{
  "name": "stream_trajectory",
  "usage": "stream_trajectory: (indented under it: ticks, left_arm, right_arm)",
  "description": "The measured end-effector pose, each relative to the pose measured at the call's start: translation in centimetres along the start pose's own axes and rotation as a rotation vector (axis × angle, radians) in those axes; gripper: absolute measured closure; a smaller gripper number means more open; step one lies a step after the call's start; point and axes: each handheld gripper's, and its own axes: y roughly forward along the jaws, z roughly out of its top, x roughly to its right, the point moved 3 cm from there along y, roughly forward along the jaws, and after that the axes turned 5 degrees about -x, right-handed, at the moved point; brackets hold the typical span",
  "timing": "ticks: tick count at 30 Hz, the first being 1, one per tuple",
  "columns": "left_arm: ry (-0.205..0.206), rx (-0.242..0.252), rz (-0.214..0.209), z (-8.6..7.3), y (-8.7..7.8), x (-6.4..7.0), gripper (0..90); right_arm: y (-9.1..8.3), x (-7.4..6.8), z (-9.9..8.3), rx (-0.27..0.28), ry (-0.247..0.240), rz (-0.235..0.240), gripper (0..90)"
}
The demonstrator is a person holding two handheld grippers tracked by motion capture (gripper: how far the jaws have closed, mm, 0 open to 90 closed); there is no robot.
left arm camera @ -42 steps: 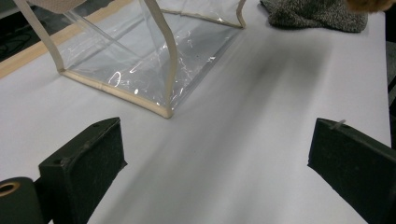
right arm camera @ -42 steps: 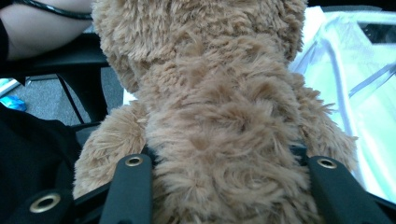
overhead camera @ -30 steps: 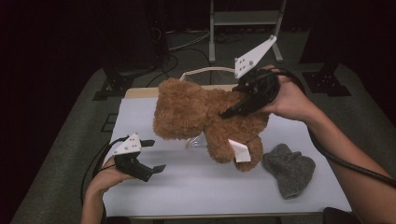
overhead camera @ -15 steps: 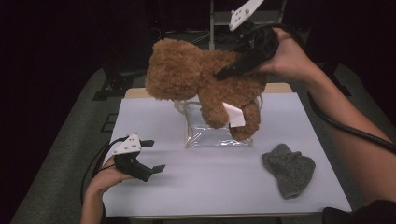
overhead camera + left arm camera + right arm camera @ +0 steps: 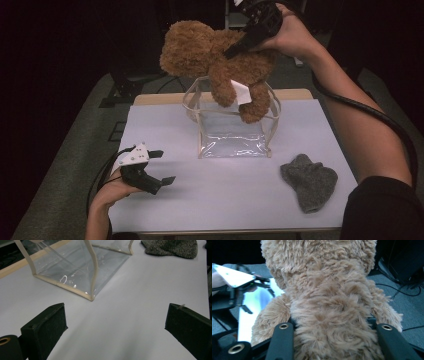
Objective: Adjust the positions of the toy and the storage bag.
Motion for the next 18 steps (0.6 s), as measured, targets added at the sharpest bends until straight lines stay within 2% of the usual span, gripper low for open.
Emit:
stream_trajectory:
  ticks: [5,11,14,18]
  left_arm:
    - [-0.004,-0.004,-0.004,-0.1,0.1,0.0,2.8]
    - [-0.005,-0.005,-0.002,-0.2,0.0,0.0,2.8]
    - [-0.009,-0.009,0.001,-0.3,0.0,-0.1,2.9]
    - [-0.015,-0.009,0.002,-0.4,-0.1,-0.2,2.9]
  right_arm:
    - [1.0,2.5,0.2,-0.002,0.029,-0.022,53.0]
    - [2.3,4.6,0.3,-0.035,0.033,-0.057,52.8]
    - [3.2,5.1,0.0,-0.027,0.049,-0.052,52.7]
    - [4.3,4.1,-0.5,-0.036,0.025,-0.037,52.6]
